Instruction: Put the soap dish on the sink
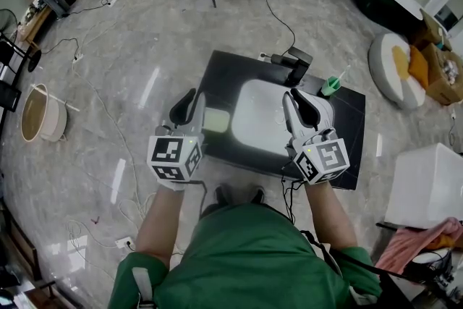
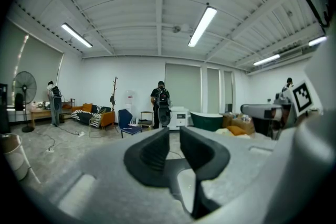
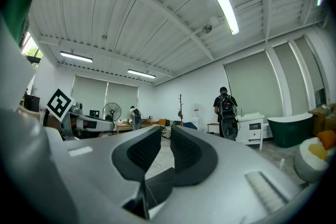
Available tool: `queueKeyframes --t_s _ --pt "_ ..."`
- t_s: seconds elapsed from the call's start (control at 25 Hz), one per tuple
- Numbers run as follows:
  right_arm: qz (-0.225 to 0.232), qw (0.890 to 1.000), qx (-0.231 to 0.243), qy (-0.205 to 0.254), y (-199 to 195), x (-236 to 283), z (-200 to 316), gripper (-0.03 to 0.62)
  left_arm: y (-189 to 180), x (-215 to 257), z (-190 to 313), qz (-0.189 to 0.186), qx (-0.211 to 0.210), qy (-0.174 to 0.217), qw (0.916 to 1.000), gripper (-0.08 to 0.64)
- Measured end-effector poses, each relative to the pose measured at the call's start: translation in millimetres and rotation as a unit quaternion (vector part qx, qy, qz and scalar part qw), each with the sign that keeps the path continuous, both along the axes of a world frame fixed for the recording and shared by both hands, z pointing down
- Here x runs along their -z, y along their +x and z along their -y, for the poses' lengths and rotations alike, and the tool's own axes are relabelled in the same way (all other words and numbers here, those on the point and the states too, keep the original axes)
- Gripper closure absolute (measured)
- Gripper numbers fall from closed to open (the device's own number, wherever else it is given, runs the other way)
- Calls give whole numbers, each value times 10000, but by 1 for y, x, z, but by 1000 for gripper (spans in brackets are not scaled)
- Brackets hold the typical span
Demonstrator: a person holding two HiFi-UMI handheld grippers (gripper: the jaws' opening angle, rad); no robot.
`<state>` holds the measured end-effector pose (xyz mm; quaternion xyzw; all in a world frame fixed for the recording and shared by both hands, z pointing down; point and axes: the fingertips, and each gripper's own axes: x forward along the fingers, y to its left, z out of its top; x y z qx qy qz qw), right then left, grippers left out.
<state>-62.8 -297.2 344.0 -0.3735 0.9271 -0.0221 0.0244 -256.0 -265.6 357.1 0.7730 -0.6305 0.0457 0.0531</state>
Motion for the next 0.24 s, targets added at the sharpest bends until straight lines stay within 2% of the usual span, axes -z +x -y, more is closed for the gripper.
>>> queueKeyframes --t_s 0.24 --pt "5 9999 61 83 1 2 2 535 1 2 1 0 22 -26 10000 500"
